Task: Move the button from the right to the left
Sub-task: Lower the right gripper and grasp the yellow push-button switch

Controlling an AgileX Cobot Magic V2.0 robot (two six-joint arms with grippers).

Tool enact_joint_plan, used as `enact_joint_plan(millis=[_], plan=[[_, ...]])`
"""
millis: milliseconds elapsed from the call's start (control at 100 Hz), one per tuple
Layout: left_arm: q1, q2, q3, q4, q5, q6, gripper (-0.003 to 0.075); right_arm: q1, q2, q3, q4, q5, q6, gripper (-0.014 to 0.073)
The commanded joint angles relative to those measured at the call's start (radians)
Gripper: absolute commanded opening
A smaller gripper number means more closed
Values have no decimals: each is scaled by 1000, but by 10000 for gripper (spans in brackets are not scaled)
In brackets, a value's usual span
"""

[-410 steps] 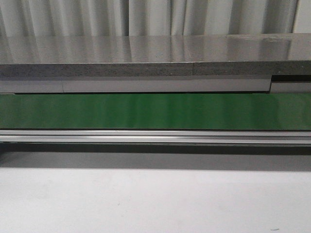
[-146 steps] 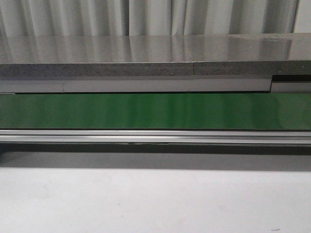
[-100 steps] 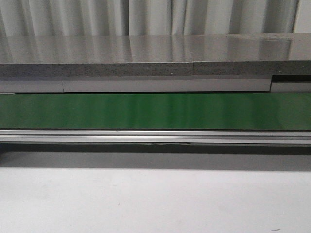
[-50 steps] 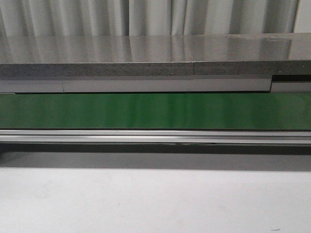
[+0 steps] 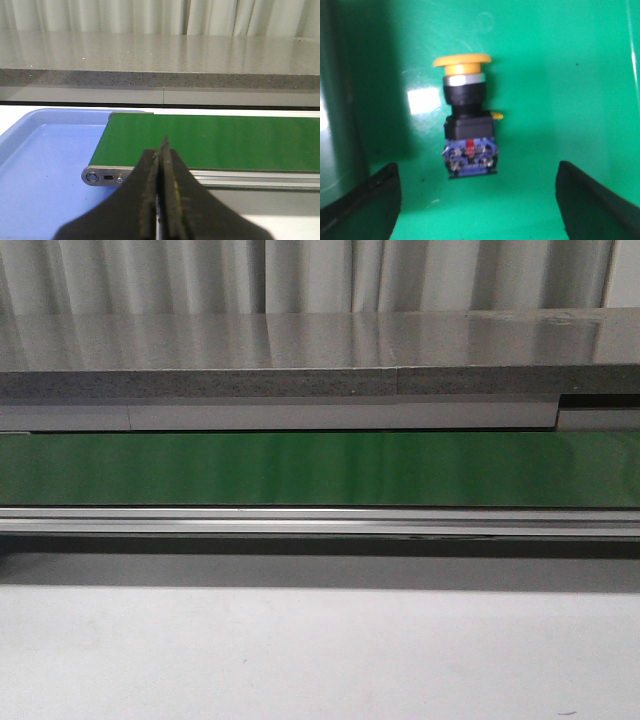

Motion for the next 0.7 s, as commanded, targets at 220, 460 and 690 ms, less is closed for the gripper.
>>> enact_joint_plan(millis=[220,460,690], plan=[[2,-32,45,-6,-79,0,-20,-19,87,-84,62,-52,-8,619],[2,-32,45,-6,-79,0,-20,-23,134,-91,89,-73,-8,311],[2,-32,45,-6,-79,0,-20,-23,135,-93,115,-69,-7,20]])
